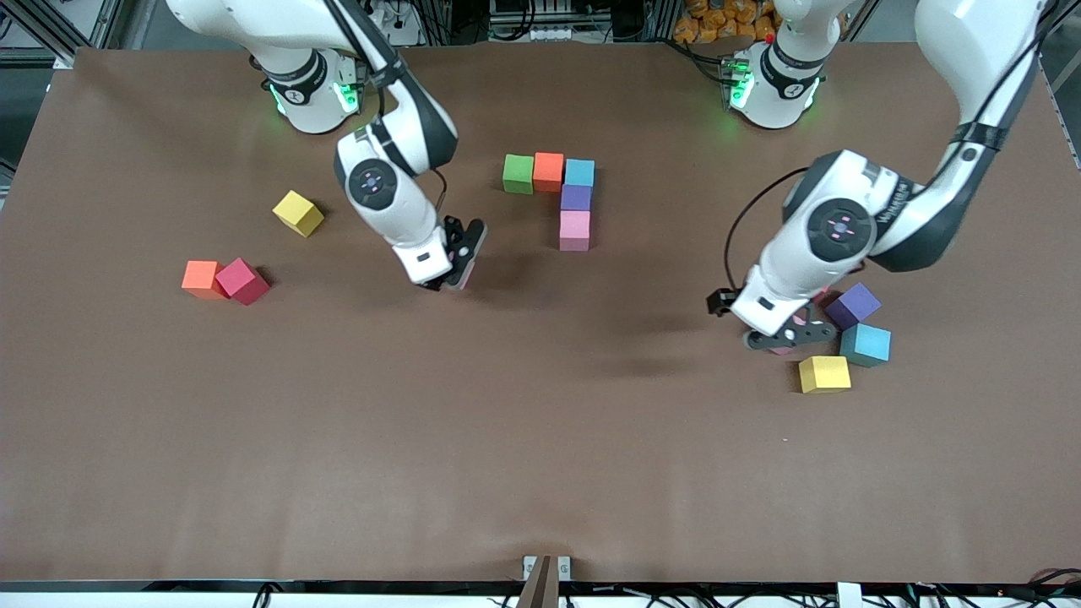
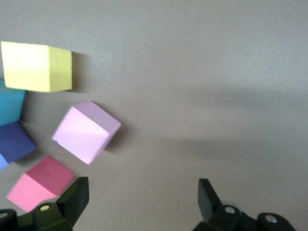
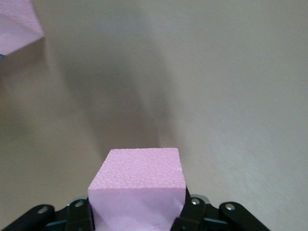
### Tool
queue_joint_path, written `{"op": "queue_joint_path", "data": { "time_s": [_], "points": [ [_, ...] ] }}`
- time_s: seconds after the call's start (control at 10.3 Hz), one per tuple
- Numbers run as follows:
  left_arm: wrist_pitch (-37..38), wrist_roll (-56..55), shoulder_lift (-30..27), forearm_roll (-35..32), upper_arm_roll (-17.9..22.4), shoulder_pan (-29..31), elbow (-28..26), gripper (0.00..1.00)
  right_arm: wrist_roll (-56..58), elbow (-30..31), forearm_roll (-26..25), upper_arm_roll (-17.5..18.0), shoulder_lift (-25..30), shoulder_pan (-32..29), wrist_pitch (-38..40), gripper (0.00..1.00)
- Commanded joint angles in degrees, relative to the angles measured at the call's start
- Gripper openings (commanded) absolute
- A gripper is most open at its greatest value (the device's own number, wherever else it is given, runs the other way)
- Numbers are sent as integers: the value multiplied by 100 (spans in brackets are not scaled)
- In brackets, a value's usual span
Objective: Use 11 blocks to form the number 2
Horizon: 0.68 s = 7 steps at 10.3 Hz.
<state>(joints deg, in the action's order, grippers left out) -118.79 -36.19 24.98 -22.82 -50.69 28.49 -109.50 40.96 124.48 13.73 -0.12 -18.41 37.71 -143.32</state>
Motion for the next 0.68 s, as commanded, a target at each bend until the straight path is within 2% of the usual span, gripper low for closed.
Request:
{"op": "queue_joint_path", "data": {
  "time_s": [0.0,0.19,0.29,0.49,0.58],
  "points": [
    [119,933,226,-125,172,121,69,100,26,-90,-19,-40,-153,376,-212,16],
    [110,2126,376,-495,427,139,60,100,26,-90,-19,-84,-364,841,-608,8],
    [93,2638,481,-504,550,139,69,100,26,-116,-19,-250,-382,1192,-618,4],
    [66,3194,595,-522,639,191,69,100,26,-230,-28,-986,-513,2096,-566,0],
    [31,3536,666,-531,657,200,69,100,0,-396,-28,-1042,-627,2196,-522,0]
  ]
}}
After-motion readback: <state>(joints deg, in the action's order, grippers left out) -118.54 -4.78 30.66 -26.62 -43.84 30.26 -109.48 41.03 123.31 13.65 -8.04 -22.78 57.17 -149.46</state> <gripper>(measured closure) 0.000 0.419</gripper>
